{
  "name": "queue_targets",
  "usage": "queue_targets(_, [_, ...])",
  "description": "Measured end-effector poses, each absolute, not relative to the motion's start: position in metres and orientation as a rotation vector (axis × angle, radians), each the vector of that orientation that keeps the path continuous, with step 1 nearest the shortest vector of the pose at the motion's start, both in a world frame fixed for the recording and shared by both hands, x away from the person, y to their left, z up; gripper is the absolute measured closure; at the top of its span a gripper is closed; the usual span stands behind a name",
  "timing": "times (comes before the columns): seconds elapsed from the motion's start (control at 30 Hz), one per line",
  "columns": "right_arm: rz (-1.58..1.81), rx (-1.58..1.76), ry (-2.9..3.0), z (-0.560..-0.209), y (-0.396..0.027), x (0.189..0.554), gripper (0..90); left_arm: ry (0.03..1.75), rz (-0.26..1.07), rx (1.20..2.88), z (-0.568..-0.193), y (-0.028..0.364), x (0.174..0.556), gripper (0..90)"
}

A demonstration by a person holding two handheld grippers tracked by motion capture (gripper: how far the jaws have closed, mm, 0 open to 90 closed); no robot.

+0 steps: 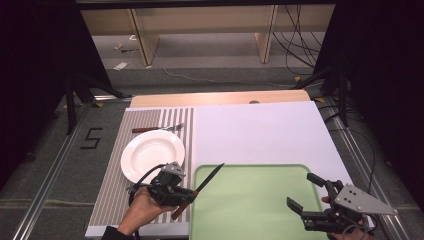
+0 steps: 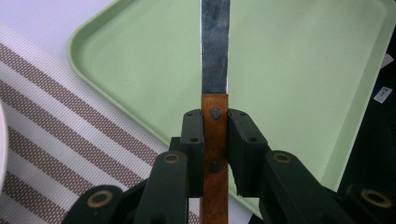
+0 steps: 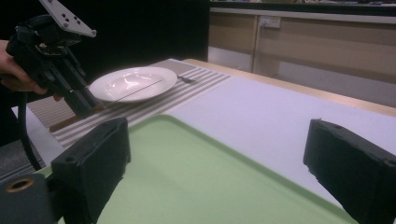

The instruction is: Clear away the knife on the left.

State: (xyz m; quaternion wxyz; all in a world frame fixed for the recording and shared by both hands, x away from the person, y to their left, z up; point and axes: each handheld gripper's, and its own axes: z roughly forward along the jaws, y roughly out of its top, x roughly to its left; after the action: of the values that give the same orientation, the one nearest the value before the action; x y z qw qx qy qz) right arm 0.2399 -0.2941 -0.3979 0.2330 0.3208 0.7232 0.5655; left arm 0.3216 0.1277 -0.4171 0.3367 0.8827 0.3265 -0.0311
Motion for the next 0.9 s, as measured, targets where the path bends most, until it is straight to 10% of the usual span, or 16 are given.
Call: queue_targets(0.9, [1.552, 0.880, 1.991, -0.398, -0.294, 0.240, 8.3, 0.839, -0.208, 2.354, -0.431, 0.095, 0.321, 76.9])
